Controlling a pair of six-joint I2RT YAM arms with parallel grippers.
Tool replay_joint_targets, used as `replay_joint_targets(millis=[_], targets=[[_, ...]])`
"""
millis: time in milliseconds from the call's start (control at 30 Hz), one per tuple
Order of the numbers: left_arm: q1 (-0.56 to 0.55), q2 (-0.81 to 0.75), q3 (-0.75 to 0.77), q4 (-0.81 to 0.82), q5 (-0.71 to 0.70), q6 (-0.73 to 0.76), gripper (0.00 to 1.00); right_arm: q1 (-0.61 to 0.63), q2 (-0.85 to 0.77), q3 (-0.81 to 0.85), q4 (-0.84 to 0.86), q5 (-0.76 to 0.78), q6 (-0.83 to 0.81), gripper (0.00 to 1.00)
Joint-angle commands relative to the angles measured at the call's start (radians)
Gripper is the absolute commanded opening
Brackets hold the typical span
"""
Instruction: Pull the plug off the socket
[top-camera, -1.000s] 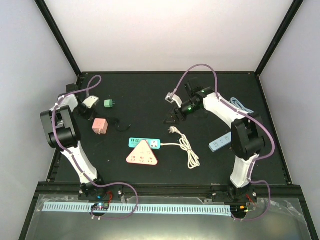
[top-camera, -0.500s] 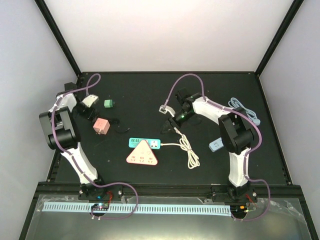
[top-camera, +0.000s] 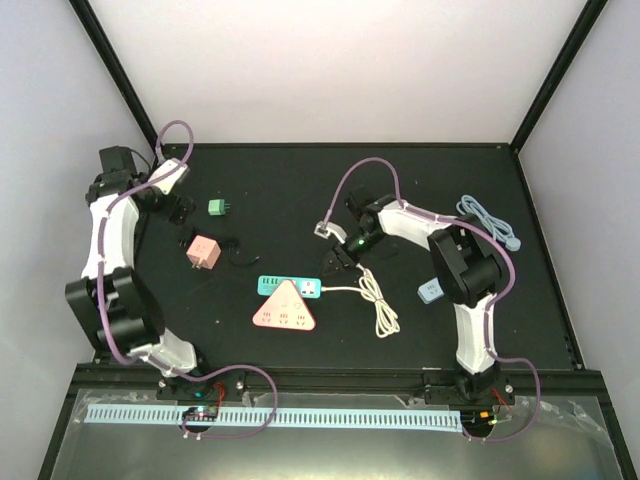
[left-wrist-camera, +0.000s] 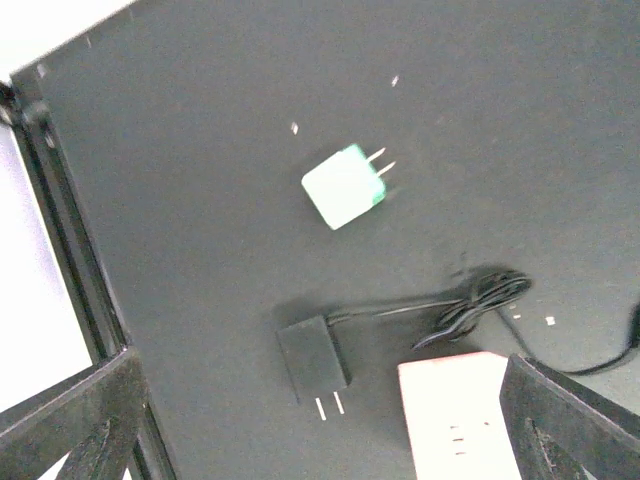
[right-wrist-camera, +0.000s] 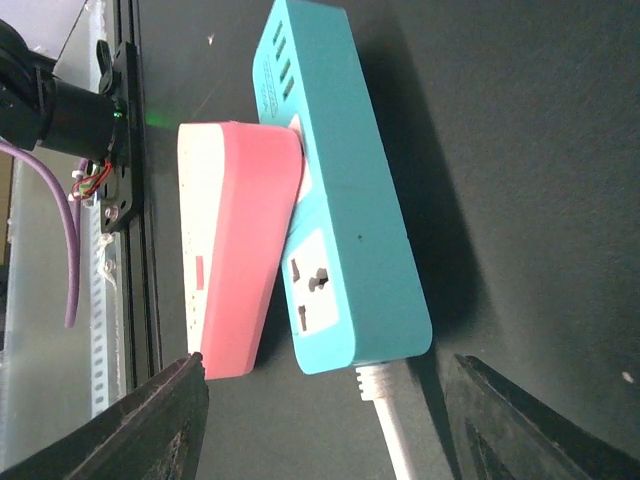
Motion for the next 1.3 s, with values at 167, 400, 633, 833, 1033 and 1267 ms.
replay_joint_targets(millis=[167,400,633,833,1033,1267], targets=[[-0.07,-0.288,-0.184,0.025,0.264,0.133,0.99,0.01,0.097,0.038,0.005,-0.051,0.069,0.67],[-0.218,-0.418,-0.288,-0.057,0.302,0.19,0.99,0.013,0.146,0.047,0.018,-0.086,0.104,0.67],[-0.347,-0.509,-0.395,-0.107,0.339,0.212,0.98,0.013,0.154,0.039,0.04,-0.075,0.108,0.63],[-0.449,-0.573,-0.518,-0.133,0.339,0.244,0.91,0.012,0.079,-0.015,0.133,-0.024,0.153,0.56],[-0.571,-0.612,-0.616,-0.097,0.264,0.215,0.87,0.027,0.073,-0.022,0.152,0.042,0.149,0.52],[-0.588,-0.568,-0.631,-0.156,0.254,0.213,0.86,0.051,0.09,-0.024,0.141,0.117,0.121,0.49]])
